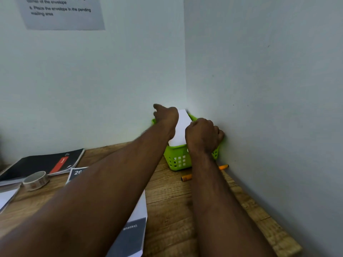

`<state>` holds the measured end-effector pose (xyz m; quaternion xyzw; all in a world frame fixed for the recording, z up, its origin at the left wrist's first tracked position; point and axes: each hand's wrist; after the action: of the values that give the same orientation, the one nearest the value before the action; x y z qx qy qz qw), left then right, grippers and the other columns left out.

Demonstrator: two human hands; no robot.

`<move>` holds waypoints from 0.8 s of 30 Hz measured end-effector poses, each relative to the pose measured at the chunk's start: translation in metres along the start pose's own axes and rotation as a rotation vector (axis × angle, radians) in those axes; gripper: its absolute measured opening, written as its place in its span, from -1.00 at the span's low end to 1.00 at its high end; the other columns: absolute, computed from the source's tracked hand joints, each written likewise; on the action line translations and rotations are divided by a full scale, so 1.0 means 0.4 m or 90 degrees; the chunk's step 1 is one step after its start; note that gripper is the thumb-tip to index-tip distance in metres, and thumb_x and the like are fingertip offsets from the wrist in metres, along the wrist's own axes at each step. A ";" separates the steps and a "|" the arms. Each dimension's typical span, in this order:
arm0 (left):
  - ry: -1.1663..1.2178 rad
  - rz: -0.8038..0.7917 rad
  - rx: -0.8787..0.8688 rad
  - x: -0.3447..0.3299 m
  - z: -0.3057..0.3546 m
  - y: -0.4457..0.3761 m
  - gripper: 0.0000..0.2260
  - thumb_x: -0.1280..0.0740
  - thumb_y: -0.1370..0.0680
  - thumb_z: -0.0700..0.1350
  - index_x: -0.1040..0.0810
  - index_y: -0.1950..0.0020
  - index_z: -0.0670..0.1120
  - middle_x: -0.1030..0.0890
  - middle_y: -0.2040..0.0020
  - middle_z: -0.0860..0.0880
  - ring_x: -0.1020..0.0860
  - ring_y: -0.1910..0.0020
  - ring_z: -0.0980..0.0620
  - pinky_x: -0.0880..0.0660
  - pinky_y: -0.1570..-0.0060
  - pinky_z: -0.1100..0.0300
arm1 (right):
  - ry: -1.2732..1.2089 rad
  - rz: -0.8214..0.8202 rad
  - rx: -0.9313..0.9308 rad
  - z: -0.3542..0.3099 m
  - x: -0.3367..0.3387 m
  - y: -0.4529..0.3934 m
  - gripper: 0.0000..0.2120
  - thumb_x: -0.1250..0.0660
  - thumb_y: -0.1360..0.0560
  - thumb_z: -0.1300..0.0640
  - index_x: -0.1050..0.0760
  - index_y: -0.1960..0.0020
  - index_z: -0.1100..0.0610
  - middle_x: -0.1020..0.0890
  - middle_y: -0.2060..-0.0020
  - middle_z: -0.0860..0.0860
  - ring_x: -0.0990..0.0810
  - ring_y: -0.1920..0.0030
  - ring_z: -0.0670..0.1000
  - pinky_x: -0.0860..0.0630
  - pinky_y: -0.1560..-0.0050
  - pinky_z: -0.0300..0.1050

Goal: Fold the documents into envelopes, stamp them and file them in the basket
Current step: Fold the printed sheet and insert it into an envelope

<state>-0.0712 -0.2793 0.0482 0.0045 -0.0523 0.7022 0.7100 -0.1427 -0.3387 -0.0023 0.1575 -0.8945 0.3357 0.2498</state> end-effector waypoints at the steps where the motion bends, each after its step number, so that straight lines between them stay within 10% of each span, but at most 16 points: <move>1: 0.012 0.006 -0.033 0.014 0.005 0.002 -0.33 -0.20 -0.54 -0.21 0.05 -0.58 -0.08 -0.24 -0.52 -0.14 -0.45 -0.33 -0.16 -0.45 -0.27 -0.07 | -0.002 0.025 0.006 -0.002 0.004 -0.003 -0.72 -0.14 -0.55 0.08 -0.59 -0.05 0.13 -0.61 -0.04 0.10 -0.50 -0.12 0.18 -0.27 -0.19 0.04; 7: -0.067 0.003 -0.120 0.188 -0.041 0.045 -0.46 -0.23 -0.56 -0.33 -0.24 -0.54 -0.13 -0.28 -0.52 -0.06 -0.31 -0.45 0.00 -0.23 -0.20 0.36 | -0.022 0.126 0.268 -0.099 0.016 0.047 -0.88 -0.28 -0.36 0.18 -0.58 0.29 0.16 -0.61 0.31 0.10 -0.58 0.22 0.18 -0.47 0.25 -0.04; 14: -0.489 -0.029 -0.174 0.498 -0.217 0.116 -0.64 -0.27 -0.48 -0.22 -0.58 -0.26 -0.08 -0.60 -0.23 -0.10 -0.53 -0.24 -0.09 -0.45 -0.27 -0.02 | -0.015 -0.196 0.616 -0.210 -0.089 0.267 -0.92 -0.30 -0.38 0.27 -0.58 0.19 0.22 -0.61 0.23 0.19 -0.60 0.22 0.22 -0.50 0.25 0.04; 18: -0.703 -0.090 -0.076 0.621 -0.262 0.208 -0.73 -0.24 -0.59 -0.05 -0.53 -0.27 -0.01 -0.56 -0.27 -0.10 -0.50 -0.26 -0.13 -0.41 -0.25 0.07 | -0.018 -0.401 0.595 -0.188 -0.137 0.312 -0.74 -0.24 -0.48 0.18 -0.57 -0.12 0.14 -0.62 -0.11 0.14 -0.56 -0.12 0.17 -0.48 -0.15 0.01; 24: -0.657 -0.091 -0.039 0.685 -0.264 0.190 -0.57 -0.34 -0.55 0.08 -0.46 -0.40 0.00 -0.50 -0.36 -0.07 -0.47 -0.30 -0.07 -0.35 -0.19 0.20 | -0.014 -0.615 0.579 -0.171 -0.141 0.306 -0.66 -0.23 -0.59 0.09 -0.50 -0.31 0.18 -0.56 -0.26 0.12 -0.49 -0.25 0.10 -0.32 -0.18 -0.19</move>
<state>-0.1376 0.0031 -0.0396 0.3328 -0.4158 0.5565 0.6377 -0.1280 -0.1971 -0.0529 0.6342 -0.4947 0.5285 0.2715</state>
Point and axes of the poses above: each hand's wrist, its own y-axis away from the middle knuckle, its own x-axis out of the back of the hand, z = x × y
